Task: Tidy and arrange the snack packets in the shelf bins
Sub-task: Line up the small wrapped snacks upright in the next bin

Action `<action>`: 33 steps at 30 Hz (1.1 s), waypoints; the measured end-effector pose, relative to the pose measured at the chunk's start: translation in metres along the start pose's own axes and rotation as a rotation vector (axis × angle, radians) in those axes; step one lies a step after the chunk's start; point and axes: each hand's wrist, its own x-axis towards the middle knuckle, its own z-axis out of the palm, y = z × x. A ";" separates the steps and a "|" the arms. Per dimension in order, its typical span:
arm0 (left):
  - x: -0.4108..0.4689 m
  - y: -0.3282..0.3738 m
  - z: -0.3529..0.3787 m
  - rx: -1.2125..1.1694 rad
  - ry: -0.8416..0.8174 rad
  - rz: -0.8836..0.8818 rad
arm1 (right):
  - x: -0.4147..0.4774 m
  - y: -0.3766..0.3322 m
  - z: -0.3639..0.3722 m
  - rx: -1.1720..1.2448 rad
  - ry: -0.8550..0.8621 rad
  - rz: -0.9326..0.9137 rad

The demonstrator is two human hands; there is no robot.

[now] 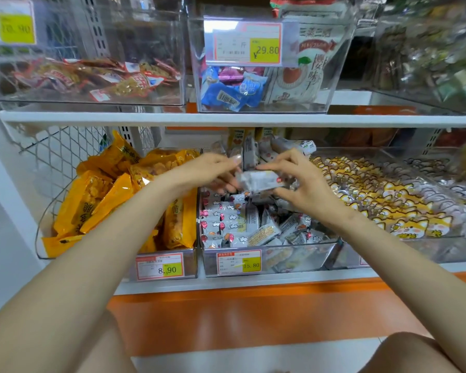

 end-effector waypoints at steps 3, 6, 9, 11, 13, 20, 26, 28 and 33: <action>-0.006 0.001 0.008 0.001 -0.158 -0.065 | 0.000 0.000 0.003 -0.130 0.019 -0.117; -0.004 -0.006 0.008 -0.041 -0.125 -0.020 | 0.003 -0.003 -0.001 -0.168 -0.001 -0.149; -0.004 -0.007 0.004 0.017 -0.011 0.073 | 0.006 -0.013 -0.014 0.185 -0.006 0.152; -0.006 -0.008 0.003 0.035 0.041 0.134 | 0.007 -0.020 -0.018 0.485 0.009 0.387; -0.007 -0.009 0.004 0.067 0.062 0.168 | 0.007 -0.019 -0.018 0.612 -0.024 0.511; -0.003 -0.015 0.004 0.307 0.214 0.246 | 0.011 -0.021 -0.004 0.455 -0.020 0.530; 0.004 -0.033 -0.008 0.565 0.443 0.204 | 0.023 -0.023 0.016 0.062 -0.001 0.452; 0.005 -0.037 -0.009 0.553 0.429 0.197 | 0.027 -0.025 0.030 0.008 -0.063 0.406; 0.007 -0.041 -0.009 0.528 0.397 0.219 | 0.041 -0.024 0.052 -0.068 -0.113 0.372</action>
